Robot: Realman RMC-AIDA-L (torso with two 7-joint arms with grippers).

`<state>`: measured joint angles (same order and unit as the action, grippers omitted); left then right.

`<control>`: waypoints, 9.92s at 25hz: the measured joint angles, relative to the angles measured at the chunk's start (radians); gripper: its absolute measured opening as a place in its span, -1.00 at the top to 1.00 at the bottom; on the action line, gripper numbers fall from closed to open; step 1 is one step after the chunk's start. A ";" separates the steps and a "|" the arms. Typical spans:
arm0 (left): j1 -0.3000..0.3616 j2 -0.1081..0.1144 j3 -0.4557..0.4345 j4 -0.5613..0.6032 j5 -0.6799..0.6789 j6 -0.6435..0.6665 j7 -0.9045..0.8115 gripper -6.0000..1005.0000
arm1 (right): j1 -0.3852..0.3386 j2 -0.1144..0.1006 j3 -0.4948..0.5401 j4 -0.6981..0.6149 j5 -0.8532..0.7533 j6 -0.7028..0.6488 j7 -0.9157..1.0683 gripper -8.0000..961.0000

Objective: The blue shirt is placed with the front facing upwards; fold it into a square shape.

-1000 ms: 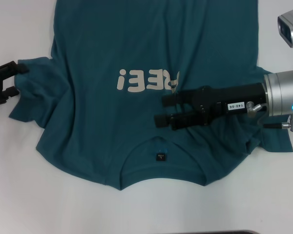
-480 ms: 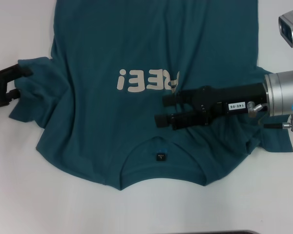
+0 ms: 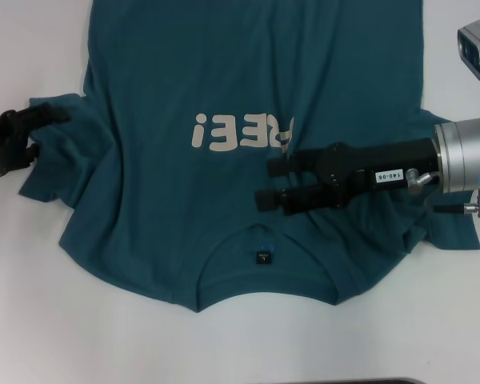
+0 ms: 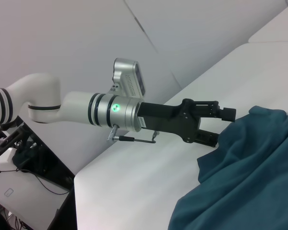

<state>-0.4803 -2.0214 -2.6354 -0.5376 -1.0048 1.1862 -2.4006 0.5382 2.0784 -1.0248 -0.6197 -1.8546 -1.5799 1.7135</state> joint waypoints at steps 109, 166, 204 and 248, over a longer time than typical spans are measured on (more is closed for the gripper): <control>-0.125 -0.070 0.232 -0.304 0.101 0.152 -0.169 0.87 | -0.004 -0.008 0.014 0.002 0.000 0.004 0.024 -0.90; -0.079 -0.080 0.197 -0.259 0.141 0.014 -0.301 -0.71 | -0.002 -0.031 0.042 -0.002 -0.015 0.029 -0.091 -0.90; -0.166 -0.109 0.259 -0.244 0.019 0.023 -0.195 -0.71 | -0.010 -0.022 0.042 0.003 -0.017 0.032 -0.098 -0.90; -0.232 -0.129 0.299 -0.190 0.052 -0.061 -0.146 -0.71 | -0.015 -0.019 0.042 0.009 -0.019 0.057 -0.104 -0.90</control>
<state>-0.7123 -2.1503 -2.3368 -0.7280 -0.9529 1.1251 -2.5466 0.5227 2.0595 -0.9832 -0.6104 -1.8731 -1.5231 1.6093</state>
